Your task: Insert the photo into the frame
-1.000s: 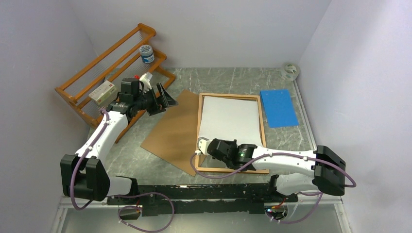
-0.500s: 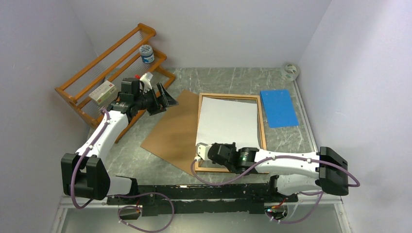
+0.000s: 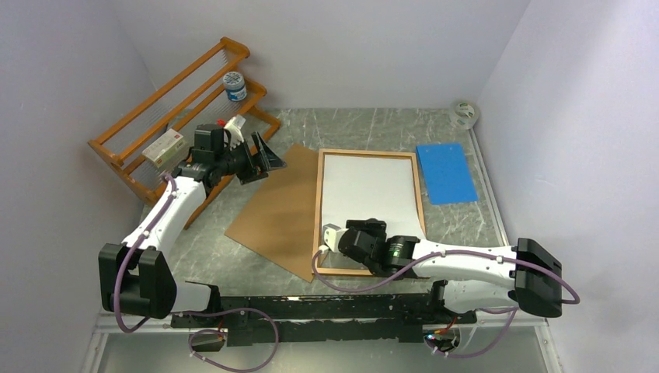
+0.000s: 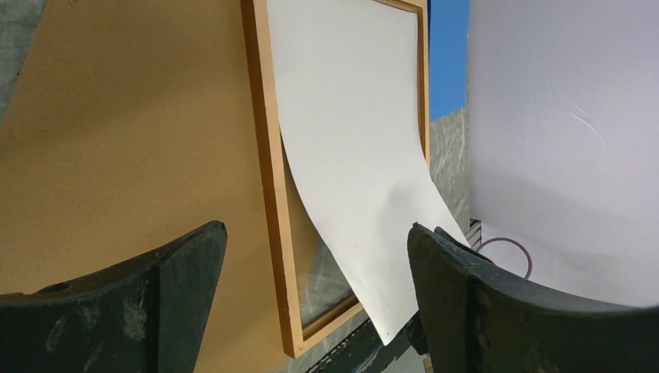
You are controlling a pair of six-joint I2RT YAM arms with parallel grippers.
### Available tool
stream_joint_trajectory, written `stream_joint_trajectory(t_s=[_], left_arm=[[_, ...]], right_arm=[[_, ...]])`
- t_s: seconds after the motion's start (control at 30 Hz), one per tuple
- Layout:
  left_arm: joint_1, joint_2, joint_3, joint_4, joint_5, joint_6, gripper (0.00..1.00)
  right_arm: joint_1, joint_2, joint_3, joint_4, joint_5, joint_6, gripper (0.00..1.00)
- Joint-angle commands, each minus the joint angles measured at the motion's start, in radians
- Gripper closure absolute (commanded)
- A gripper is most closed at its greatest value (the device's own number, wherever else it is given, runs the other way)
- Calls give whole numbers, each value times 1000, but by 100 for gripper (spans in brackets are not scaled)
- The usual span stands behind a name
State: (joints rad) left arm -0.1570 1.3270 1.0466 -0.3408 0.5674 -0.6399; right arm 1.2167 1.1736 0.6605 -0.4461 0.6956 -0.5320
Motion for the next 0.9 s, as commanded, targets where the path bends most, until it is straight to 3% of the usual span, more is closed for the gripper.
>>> stream_joint_trajectory(t_s=[0.0, 0.17, 0.27, 0.3, 0.53, 0.73, 0.87], left_arm=[[-2, -10, -11, 29, 31, -5, 9], [-2, -14, -18, 27, 34, -5, 8], [-1, -12, -28, 28, 35, -6, 8], [-2, -10, -31, 27, 36, -5, 8], [-3, 11, -39, 4, 32, 1, 8], [-3, 21, -42, 0, 31, 5, 8], [-3, 27, -48, 2, 33, 6, 8]], right_arm=[[-1, -13, 8, 10, 46, 23, 46], [0, -15, 85, -82, -5, 120, 27], [0, -18, 139, -155, -65, 180, 4], [0, -19, 153, -182, -93, 193, 1], [0, -30, 184, -260, -190, 211, 1], [-1, -30, 228, -324, -369, 203, 2], [0, -5, 229, -340, -367, 205, 2]])
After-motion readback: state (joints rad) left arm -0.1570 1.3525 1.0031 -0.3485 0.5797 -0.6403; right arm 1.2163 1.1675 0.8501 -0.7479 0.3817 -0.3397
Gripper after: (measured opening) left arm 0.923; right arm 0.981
